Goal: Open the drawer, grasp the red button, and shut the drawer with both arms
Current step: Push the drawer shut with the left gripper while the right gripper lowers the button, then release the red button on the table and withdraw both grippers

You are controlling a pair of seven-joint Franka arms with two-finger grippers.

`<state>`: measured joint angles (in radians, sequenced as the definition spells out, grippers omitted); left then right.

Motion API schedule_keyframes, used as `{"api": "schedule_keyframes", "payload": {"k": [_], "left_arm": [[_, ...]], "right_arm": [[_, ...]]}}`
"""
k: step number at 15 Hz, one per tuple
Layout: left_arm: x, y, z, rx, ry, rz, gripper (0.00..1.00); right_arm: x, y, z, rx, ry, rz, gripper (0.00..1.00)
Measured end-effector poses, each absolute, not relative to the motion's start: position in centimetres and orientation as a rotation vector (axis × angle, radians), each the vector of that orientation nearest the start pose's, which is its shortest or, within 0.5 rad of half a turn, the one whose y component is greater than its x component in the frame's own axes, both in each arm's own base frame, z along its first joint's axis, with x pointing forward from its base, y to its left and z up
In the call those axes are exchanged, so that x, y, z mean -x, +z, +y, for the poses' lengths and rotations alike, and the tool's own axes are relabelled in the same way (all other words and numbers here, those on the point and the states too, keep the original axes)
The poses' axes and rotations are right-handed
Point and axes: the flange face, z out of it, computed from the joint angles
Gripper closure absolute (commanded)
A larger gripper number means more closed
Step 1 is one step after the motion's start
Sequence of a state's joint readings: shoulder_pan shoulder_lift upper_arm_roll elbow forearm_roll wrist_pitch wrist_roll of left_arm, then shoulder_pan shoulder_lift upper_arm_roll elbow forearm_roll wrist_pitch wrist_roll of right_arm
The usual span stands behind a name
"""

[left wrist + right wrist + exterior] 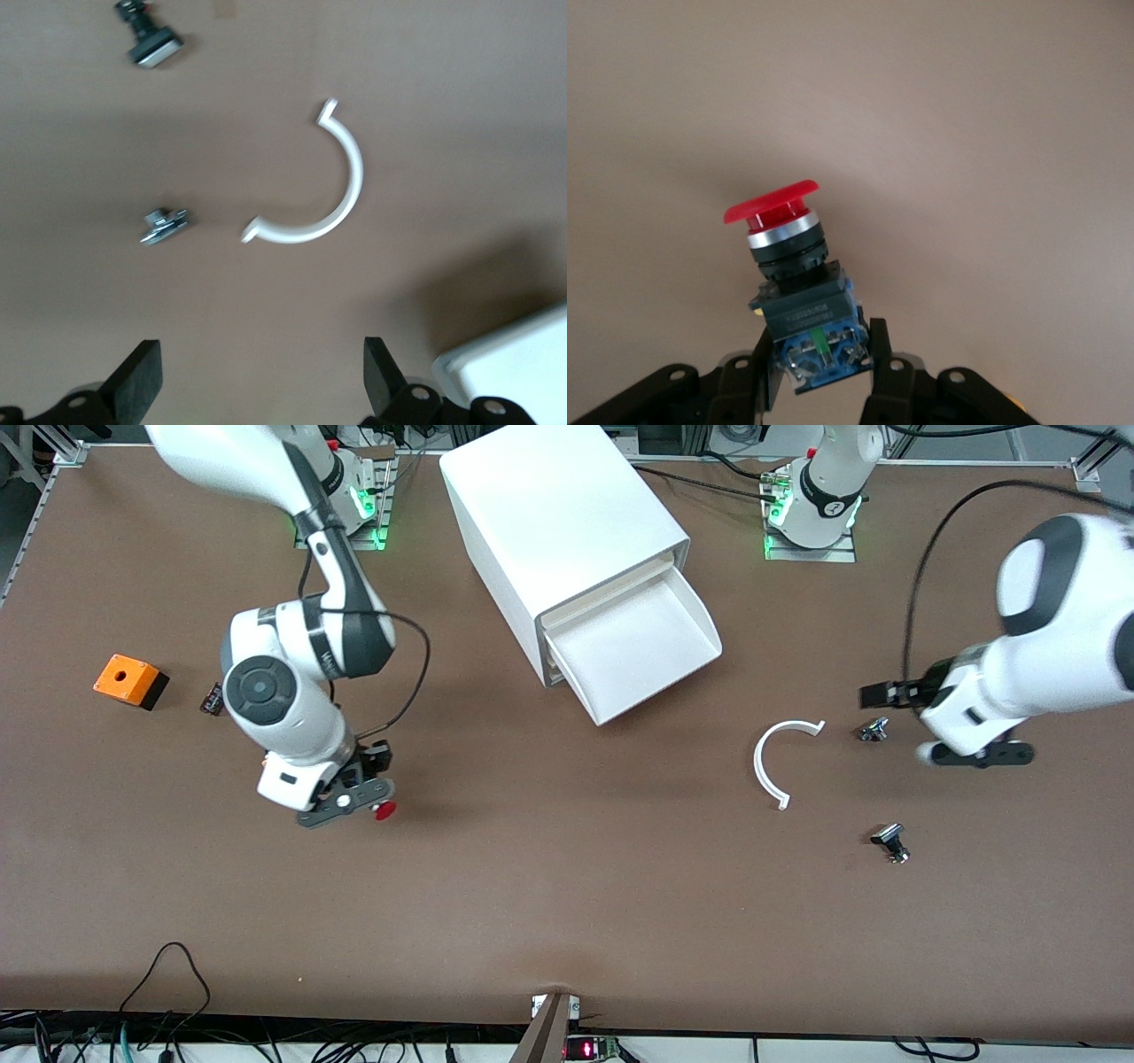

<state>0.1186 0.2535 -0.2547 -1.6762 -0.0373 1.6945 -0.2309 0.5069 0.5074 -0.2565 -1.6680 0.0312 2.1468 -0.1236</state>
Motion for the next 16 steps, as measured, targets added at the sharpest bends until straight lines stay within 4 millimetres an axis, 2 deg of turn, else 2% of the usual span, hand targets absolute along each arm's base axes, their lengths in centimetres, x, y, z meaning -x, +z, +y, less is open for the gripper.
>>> {"api": "schedule_keyframes", "payload": {"k": [2,3,5,8,9,12,14,16], "left_arm": [[-60.1,41.0,-12.4,3.188,0.317,-0.29,0.0],[-59.7,39.3,-14.7,3.192,0.273,-0.341,0.0],[-58.2,35.9,-18.6,3.194,0.198,-0.444,0.0],[-55.1,32.0,-23.2,3.184,0.129,-0.601,0.0],[-54.0,31.0,-24.4,3.176,0.126,-0.641,0.0],[-50.5,28.9,-27.7,3.154,0.195,-0.649,0.0],[-47.1,28.0,-31.2,3.153,0.273,-0.633,0.0],[-43.7,27.8,-34.7,3.143,0.342,-0.662,0.0]], "right_arm": [[-64.3,28.6,14.0,3.202,0.053,-0.523,0.76],[-63.7,26.9,12.5,3.208,0.054,-0.493,0.76],[-62.2,23.3,11.4,3.216,0.041,-0.461,0.76],[-59.3,18.2,11.7,3.23,0.027,-0.365,0.76],[-59.0,18.2,11.8,3.233,0.005,-0.336,0.7],[-58.7,18.1,12.3,3.229,0.008,-0.278,0.0],[-58.7,18.2,12.8,3.216,0.024,-0.207,0.0],[-59.3,19.9,13.4,3.21,0.073,-0.169,0.0]]}}
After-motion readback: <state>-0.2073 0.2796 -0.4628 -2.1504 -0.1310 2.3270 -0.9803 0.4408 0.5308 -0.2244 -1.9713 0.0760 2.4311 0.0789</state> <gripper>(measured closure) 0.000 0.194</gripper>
